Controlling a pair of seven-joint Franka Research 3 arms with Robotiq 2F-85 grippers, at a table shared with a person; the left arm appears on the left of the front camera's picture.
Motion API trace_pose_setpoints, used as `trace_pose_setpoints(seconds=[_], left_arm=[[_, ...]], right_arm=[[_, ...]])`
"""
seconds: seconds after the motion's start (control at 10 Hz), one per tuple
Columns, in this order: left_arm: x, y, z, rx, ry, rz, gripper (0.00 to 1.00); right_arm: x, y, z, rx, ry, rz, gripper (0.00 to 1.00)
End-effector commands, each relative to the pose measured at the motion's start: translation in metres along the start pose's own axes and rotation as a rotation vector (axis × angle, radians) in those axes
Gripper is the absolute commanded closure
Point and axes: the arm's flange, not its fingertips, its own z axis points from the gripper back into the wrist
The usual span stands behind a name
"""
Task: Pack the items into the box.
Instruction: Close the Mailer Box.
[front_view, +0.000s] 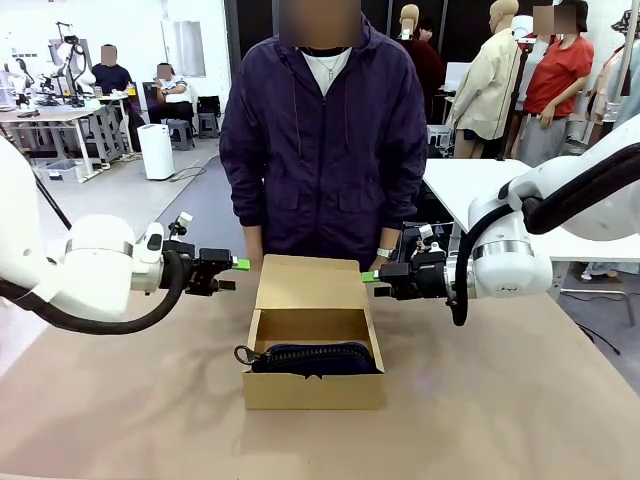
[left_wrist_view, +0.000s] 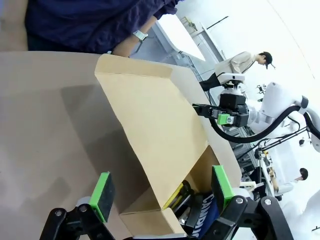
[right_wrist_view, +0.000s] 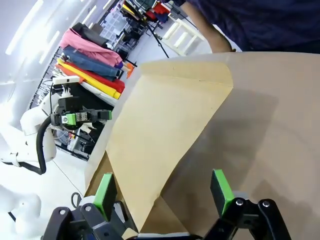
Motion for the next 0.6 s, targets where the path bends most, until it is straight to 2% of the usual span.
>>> trace_pose_setpoints(seconds=[0.0,0.1,0.3,0.4,0.5], left_arm=[[0.001,-0.005,0.005,0.017,0.012,0.003,0.0],[0.0,0.0,0.0,0.0,0.0,0.0,0.0],[0.012,0.035,-0.028,-0.074,0.106,0.095,0.0],[0.014,0.046,-0.037,-0.109,0.121,0.125,0.0],[0.017,0.053,-0.045,-0.173,0.095,0.13,0.0]], right_arm=[[0.001,0.002,-0.001,-0.003,0.012,0.012,0.0],[0.0,0.0,0.0,0.0,0.0,0.0,0.0],[0.017,-0.022,-0.013,0.08,-0.011,-0.16,0.0],[0.02,-0.027,-0.016,0.117,-0.014,-0.215,0.0],[0.024,-0.03,-0.019,0.141,-0.031,-0.272,0.0]])
